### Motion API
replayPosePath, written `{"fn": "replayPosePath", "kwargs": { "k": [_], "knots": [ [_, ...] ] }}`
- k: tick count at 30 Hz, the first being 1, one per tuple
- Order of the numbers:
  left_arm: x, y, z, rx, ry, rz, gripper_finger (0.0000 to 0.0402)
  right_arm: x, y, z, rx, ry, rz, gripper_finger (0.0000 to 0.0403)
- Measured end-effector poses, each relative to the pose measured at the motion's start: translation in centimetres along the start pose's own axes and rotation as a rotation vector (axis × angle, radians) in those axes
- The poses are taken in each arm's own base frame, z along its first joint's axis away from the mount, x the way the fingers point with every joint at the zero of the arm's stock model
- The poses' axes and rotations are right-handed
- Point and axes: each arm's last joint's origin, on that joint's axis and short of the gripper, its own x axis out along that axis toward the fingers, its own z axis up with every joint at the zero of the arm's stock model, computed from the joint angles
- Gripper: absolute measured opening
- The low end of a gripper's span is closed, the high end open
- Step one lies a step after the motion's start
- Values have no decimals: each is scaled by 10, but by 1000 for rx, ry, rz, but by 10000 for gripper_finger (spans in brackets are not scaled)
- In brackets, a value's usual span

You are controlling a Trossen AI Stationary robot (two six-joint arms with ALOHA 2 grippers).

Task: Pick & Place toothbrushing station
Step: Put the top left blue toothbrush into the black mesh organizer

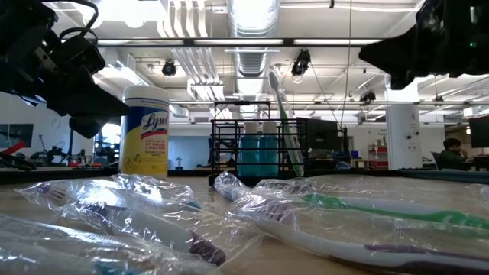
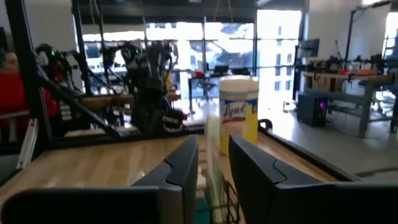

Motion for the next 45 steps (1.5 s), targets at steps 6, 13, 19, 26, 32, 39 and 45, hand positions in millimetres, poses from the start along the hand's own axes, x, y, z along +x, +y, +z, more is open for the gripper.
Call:
{"fn": "replayPosePath", "kwargs": {
  "k": [6, 13, 19, 26, 32, 39, 45],
  "knots": [
    [0, 0, 0, -6, -2, 4, 19, 0, 0, -5, -2, 49, 0, 32],
    [0, 0, 0, -11, -3, 8, 19, 2, 1, -14, -25, 116, 2, 9],
    [0, 1, 0, -10, 0, 12, 19, 6, 2, -18, -22, 152, 1, 8],
    [0, 1, -1, -8, 3, 13, 19, 43, 21, 1, -35, 248, 13, 8],
    [0, 1, -1, -10, 4, 13, 19, 100, 46, 14, -59, 446, -4, 8],
    [-1, 4, -6, -6, 20, 18, 19, 172, 84, 19, -27, 664, 160, 8],
    [-1, 3, -6, 9, 23, 15, 19, 229, 111, 9, -87, 852, 199, 8]
  ]
}}
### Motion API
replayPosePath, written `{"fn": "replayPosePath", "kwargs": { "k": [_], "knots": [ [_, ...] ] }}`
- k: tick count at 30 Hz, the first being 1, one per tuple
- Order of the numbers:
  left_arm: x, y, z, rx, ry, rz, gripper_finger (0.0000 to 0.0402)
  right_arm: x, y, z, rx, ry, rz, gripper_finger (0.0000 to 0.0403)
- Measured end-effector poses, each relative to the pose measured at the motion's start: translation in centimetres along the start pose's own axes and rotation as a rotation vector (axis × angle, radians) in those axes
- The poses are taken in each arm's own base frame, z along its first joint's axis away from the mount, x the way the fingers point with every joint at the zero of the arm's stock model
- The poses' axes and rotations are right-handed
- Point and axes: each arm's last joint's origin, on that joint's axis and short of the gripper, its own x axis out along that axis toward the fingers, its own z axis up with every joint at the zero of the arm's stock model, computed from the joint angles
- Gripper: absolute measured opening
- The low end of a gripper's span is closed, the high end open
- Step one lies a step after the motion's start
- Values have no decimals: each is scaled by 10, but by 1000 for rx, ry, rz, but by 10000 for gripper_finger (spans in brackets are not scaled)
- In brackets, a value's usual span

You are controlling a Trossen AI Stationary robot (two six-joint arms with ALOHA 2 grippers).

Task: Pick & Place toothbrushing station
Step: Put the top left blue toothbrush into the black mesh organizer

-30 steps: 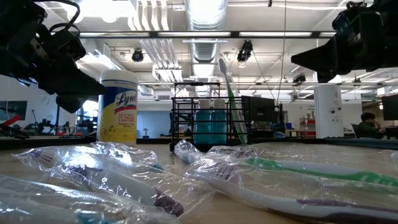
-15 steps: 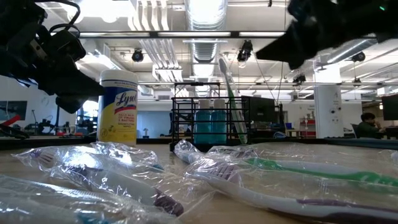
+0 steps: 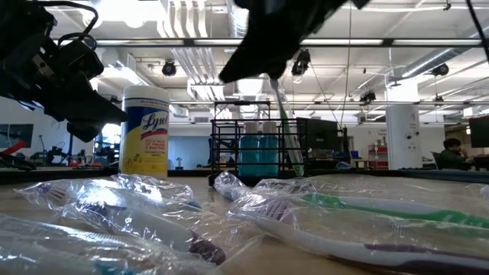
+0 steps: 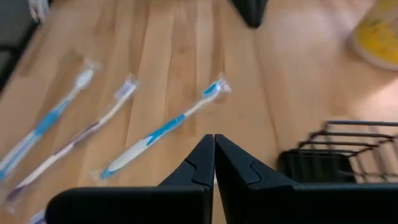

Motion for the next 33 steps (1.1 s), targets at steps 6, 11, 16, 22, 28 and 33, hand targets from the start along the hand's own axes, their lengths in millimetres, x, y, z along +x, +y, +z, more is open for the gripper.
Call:
{"fn": "replayPosePath", "kwargs": {
  "k": [6, 11, 16, 22, 28, 33],
  "knots": [
    [0, 0, 0, 4, 8, -17, 19, 47, 9, 15, -32, 209, 10, 8],
    [0, -1, -1, 4, 11, -21, 19, 82, 16, 17, -36, 315, 92, 8],
    [0, 0, -1, 6, 17, -21, 19, 109, 21, 23, -37, 320, 105, 9],
    [0, 0, -2, 13, 24, -20, 19, 124, 25, 36, -21, 315, 104, 38],
    [0, 0, -3, 13, 38, -22, 19, 128, 25, 43, 62, 301, 81, 125],
    [0, 0, -3, -20, 35, -23, 19, 131, 19, 36, 218, 333, 0, 181]
  ]
}}
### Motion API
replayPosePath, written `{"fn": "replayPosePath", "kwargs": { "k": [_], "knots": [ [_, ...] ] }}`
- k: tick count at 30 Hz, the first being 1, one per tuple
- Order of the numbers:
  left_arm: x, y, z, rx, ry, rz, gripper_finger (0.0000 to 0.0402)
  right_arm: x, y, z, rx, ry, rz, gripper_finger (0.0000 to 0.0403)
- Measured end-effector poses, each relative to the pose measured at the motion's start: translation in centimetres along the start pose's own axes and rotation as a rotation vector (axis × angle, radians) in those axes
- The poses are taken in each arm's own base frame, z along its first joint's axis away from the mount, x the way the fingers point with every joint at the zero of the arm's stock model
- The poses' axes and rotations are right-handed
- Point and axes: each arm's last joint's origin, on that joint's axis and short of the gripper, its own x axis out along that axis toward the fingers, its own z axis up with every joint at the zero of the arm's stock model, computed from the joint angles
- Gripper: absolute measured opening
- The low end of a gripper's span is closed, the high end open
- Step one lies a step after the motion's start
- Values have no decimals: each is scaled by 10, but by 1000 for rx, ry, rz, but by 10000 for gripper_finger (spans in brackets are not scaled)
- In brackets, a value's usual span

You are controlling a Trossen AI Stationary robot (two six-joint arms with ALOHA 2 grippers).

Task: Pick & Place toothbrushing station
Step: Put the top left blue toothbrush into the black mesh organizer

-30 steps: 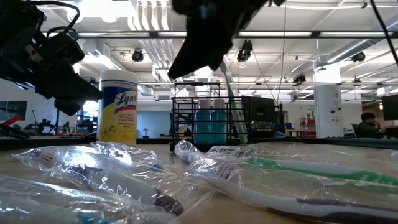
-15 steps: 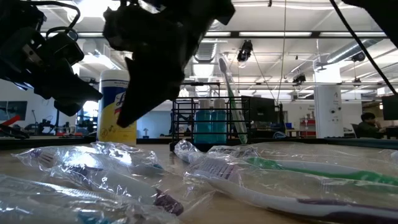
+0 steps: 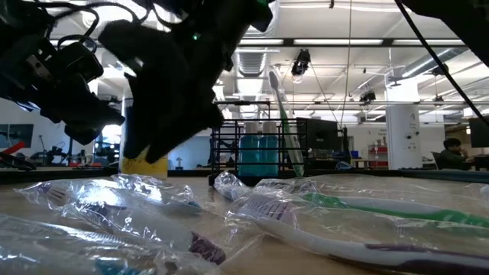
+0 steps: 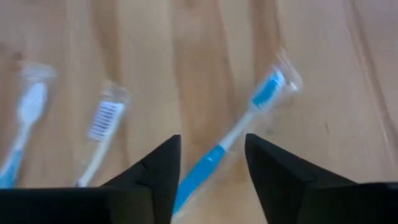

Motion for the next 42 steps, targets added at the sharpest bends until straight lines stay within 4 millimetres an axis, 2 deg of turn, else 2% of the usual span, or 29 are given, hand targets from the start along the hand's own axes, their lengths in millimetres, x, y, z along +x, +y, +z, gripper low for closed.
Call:
{"fn": "replayPosePath", "kwargs": {
  "k": [7, 15, 19, 26, 29, 32, 35, 42],
  "knots": [
    [0, -1, -1, -18, 21, -39, 19, 28, 2, -15, 73, 53, -21, 209],
    [0, -2, -2, -29, 51, -86, 19, 39, 0, -19, 101, 64, -35, 197],
    [0, -2, -2, -28, 54, -85, 19, 40, -1, -20, 84, 66, -42, 155],
    [0, -2, -2, -21, 50, -79, 19, 39, -2, -19, 28, 57, -60, 37],
    [0, -2, -2, -21, 50, -79, 19, 35, 1, -16, -7, 37, -47, 21],
    [0, -2, -2, -13, 50, -76, 19, 26, 4, -16, -46, 28, -71, 20],
    [0, -2, -2, 15, 46, -77, 19, 8, 13, -11, -115, -5, -69, 14],
    [0, -4, 1, 81, 31, -83, 19, -83, 44, 11, -303, -222, -49, 7]
  ]
}}
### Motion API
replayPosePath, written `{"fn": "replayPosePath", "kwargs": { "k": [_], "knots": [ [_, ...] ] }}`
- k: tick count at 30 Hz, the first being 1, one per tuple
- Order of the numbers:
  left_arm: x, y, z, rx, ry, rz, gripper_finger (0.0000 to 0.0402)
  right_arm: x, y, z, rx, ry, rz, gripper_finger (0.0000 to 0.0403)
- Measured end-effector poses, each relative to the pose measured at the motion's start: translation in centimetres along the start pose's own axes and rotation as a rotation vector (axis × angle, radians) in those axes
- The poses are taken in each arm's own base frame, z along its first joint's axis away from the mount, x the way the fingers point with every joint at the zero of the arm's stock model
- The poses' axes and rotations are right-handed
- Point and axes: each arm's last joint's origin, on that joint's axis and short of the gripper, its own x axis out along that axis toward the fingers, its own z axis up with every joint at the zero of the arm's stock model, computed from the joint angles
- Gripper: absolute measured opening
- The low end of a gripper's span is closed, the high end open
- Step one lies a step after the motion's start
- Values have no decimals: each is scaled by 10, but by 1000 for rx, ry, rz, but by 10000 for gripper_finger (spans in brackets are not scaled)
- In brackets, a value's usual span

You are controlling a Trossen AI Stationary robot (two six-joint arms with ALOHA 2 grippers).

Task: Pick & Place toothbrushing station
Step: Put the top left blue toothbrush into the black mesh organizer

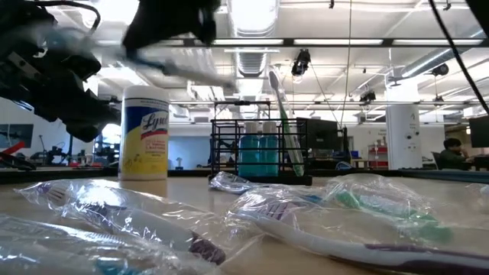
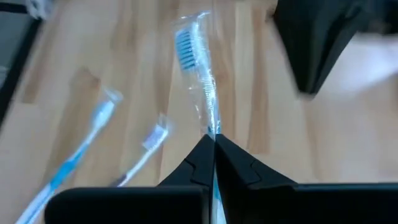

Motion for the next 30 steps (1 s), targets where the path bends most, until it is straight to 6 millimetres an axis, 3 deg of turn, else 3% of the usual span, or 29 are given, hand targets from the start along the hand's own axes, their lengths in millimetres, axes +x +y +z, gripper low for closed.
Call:
{"fn": "replayPosePath", "kwargs": {
  "k": [7, 12, 16, 22, 28, 30],
  "knots": [
    [0, -1, 1, 18, -12, -6, 19, -83, 4, 22, -108, -283, 37, 7],
    [0, 0, 0, 32, -10, -6, 19, -115, -1, 0, -133, -540, 209, 8],
    [0, -1, 0, 56, -8, -17, 19, -119, -15, -35, -146, -707, 245, 8],
    [-1, -7, 9, 96, -82, -130, 19, -102, -29, -91, -115, -917, 249, 8],
    [-1, -19, 38, 144, -254, -155, 19, -87, -39, -130, -102, -1066, 278, 8],
    [0, -22, 49, 146, -291, -125, 19, -82, -41, -134, -88, -1079, 275, 8]
  ]
}}
